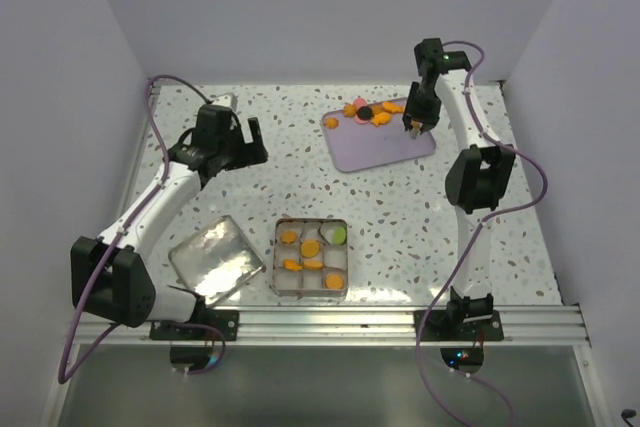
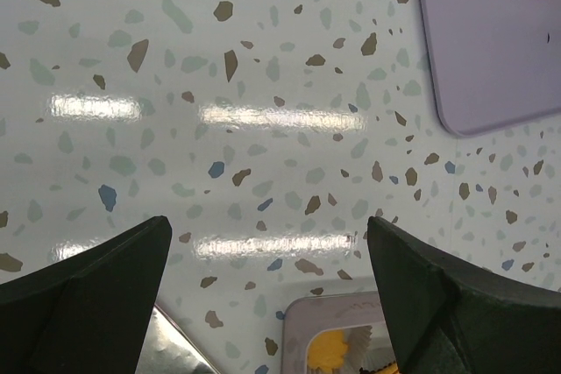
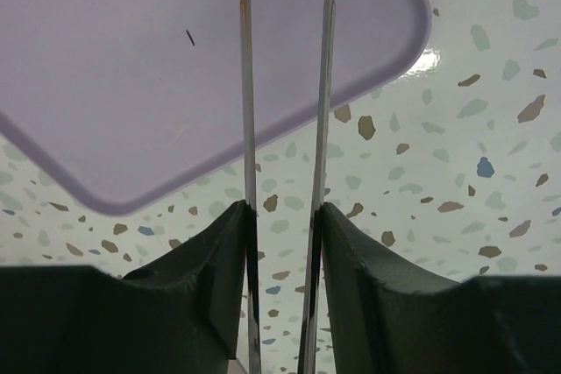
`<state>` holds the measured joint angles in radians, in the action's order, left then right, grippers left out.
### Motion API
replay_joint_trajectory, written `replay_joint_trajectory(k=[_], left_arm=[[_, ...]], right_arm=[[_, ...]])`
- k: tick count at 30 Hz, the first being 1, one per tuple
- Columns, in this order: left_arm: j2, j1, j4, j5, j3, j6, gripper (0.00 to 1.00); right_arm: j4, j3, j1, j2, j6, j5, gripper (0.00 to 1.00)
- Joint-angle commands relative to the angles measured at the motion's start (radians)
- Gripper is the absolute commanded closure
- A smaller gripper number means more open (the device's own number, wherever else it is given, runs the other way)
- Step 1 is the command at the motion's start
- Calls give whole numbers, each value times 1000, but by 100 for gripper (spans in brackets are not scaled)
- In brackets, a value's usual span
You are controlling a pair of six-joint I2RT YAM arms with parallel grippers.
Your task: Pack the cookies
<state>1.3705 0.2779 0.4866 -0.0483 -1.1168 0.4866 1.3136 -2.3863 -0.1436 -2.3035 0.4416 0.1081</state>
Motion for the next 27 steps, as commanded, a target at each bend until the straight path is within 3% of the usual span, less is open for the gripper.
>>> replay_joint_trajectory(k=[1,12,21,27], left_arm=[[6,4,-33,4,-52,-14,0],[-1,4,-29,-1,-66,-10,0],[-13,4,-48,2,-55,4,0],[-30,4,-62,5,-38,18,0]], right_arm=[[-24,21,4,39,-4,-27,63],[-14,78,1,200,-21,-77,68],[-57,396,-51,539,-26,-221,68],[-74,585,-171,752,-52,-369,69]])
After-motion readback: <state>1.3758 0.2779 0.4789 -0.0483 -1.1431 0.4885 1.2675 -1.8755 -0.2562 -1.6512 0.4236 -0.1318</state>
